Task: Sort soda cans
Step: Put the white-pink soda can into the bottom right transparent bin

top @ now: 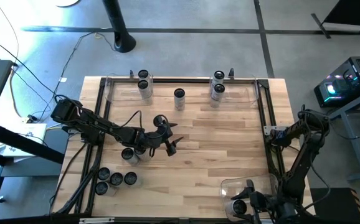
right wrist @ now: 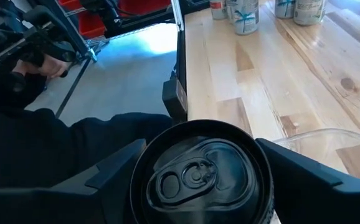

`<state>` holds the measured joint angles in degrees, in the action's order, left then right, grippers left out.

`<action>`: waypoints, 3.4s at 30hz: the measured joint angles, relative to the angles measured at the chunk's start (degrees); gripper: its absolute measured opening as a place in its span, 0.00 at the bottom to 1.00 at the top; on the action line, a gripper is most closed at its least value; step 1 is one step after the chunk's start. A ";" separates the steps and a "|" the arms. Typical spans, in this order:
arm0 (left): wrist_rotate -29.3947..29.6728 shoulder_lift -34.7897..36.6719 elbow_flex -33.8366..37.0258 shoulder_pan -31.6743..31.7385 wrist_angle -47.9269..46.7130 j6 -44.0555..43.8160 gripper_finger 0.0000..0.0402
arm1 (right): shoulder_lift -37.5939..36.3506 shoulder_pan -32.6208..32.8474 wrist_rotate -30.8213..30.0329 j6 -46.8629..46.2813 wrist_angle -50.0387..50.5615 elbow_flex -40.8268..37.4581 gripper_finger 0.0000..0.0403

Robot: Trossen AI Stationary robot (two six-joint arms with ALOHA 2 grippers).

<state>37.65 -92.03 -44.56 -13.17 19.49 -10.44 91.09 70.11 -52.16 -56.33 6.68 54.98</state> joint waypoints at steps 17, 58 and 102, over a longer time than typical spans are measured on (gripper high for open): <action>0.00 0.00 0.00 0.02 -0.09 0.02 0.78 | 0.00 -2.13 2.82 -8.23 6.50 0.03 0.72; -13.16 -0.04 -2.12 21.66 3.58 7.45 0.78 | -14.28 -3.39 -6.23 31.34 -0.10 0.09 0.72; -30.47 -11.11 -2.19 32.92 15.75 12.53 0.73 | -14.27 -3.40 -7.52 31.31 3.82 0.02 0.72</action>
<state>7.18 -103.14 -46.74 19.75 35.24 2.09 76.82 66.71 -59.68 -25.01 10.50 55.00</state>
